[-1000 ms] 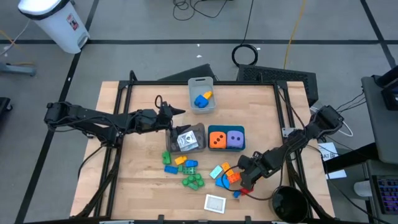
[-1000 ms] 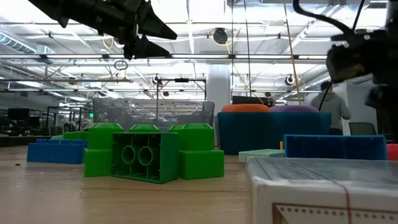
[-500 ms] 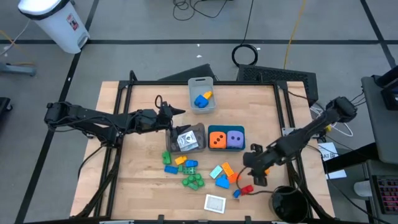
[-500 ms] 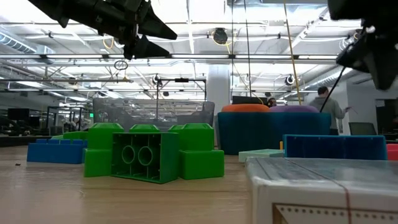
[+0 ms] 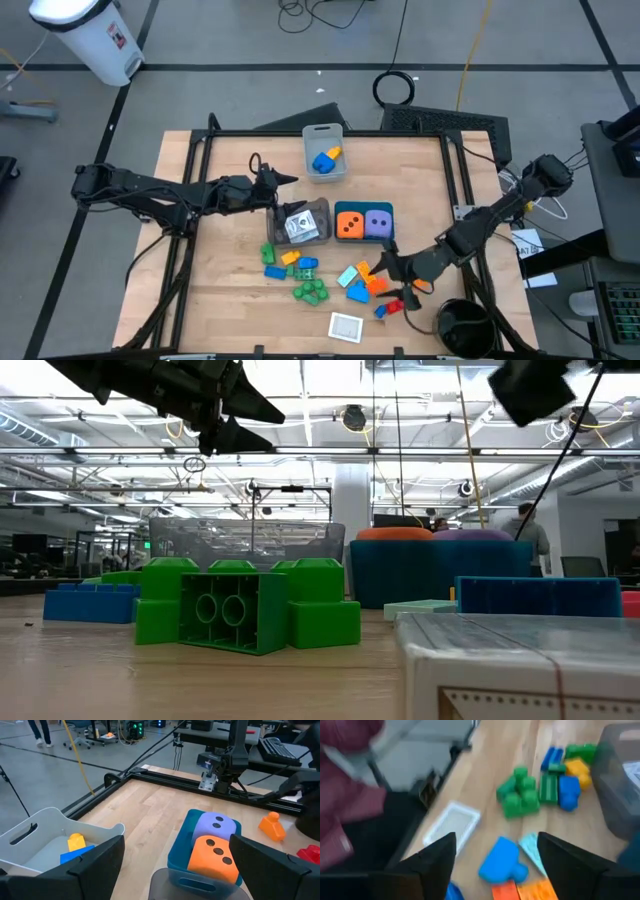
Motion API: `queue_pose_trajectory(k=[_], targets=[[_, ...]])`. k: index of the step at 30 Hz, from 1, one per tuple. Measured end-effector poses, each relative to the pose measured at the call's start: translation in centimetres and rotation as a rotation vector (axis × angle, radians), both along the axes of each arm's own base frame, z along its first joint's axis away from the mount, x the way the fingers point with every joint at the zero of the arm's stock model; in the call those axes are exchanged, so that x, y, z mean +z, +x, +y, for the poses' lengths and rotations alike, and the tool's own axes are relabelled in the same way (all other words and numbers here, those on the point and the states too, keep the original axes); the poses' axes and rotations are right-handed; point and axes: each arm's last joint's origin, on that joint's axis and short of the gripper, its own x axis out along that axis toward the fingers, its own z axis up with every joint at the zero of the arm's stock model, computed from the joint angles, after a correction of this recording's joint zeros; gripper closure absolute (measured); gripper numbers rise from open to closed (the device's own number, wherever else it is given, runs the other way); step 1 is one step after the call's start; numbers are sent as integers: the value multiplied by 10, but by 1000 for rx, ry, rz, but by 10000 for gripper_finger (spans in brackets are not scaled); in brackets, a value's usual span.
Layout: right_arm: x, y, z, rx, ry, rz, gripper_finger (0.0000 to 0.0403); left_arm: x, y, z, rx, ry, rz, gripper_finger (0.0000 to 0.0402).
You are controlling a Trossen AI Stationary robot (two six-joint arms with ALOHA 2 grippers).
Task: Pick & Place Toys
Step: Put the right orange game piece into the gray bin
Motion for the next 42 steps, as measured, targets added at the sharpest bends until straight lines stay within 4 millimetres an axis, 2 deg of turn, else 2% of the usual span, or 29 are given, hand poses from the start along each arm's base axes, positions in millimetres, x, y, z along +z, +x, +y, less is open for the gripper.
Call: queue_pose_trajectory(k=[3,8,14,22,28,36,42], targets=[[-3,-12,2,1,-68,167,119,0,0,0,0,0,0,36],[-17,-36,1,-109,-97,443,142,0,0,0,0,0,1,37],[-29,-55,4,-136,-192,600,163,0,0,0,0,0,0,36],[-57,-55,14,-27,-292,804,165,0,0,0,1,0,0,36],[-76,-51,14,-7,-389,883,166,0,0,0,1,0,0,36],[-79,-51,13,-20,-401,907,171,0,0,0,1,0,0,36],[-79,-50,12,-23,-390,907,222,0,0,0,1,0,0,36]])
